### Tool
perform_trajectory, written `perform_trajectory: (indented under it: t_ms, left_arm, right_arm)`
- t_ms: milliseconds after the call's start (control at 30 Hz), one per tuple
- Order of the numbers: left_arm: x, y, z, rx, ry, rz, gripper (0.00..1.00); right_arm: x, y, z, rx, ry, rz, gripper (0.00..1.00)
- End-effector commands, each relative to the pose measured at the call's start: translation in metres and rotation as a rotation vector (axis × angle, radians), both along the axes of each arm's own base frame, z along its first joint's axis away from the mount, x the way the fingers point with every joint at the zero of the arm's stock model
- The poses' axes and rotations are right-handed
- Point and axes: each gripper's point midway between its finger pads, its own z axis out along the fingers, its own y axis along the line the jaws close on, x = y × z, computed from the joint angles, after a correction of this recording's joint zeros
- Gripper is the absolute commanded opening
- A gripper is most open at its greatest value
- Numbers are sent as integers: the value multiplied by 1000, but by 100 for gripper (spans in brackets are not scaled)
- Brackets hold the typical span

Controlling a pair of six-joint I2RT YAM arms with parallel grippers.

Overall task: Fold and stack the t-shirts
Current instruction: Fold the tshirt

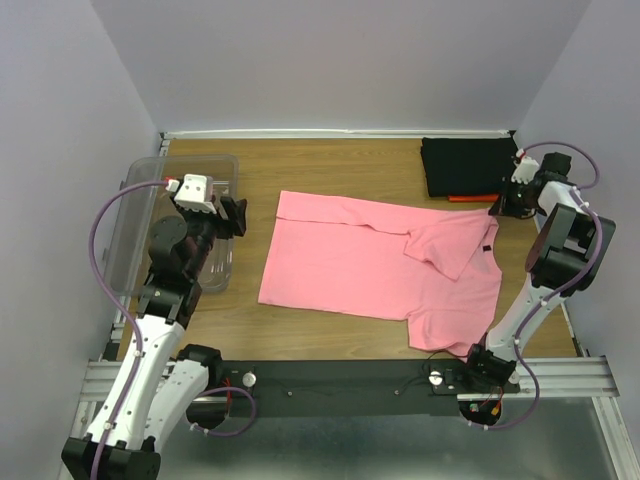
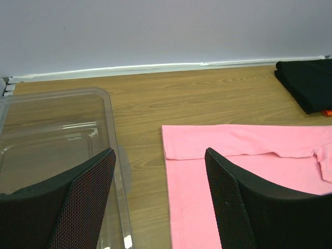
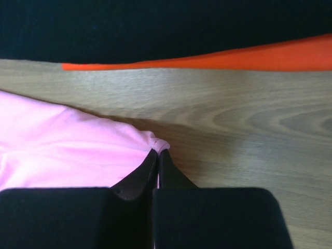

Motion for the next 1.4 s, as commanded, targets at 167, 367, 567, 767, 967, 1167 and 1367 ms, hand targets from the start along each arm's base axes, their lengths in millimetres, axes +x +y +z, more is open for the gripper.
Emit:
perform_trajectory:
  t_ms: [167,367,567,767,967,1167,1367]
  left_arm:
    - [7,-5,-14,14,38,-24,78]
    - [18,-14,-35,4,111,-56,78]
    - [51,-37,-48,-21,238,-123,72]
    - [103,-73,-95,77,444,-162,70]
    - [152,-90,-143,176,584,-139,70]
    - [183,-85,-175,231,646,-61,70]
    - [207,-78,-208,282,723,4,69]
  right_arm:
    - [10,-20,-1,-59,-3,-51,11]
    - [7,-24,6,-93,-19,-52,25]
    - [-2,-22,39,-149,-95,-41,50]
    - [-33,33,52,-5,-174,141,61]
    - [-78,124,64,184,-240,461,63]
    - [-88,141,68,241,-227,508,62]
    - [-91,148,55,268,-189,524,62]
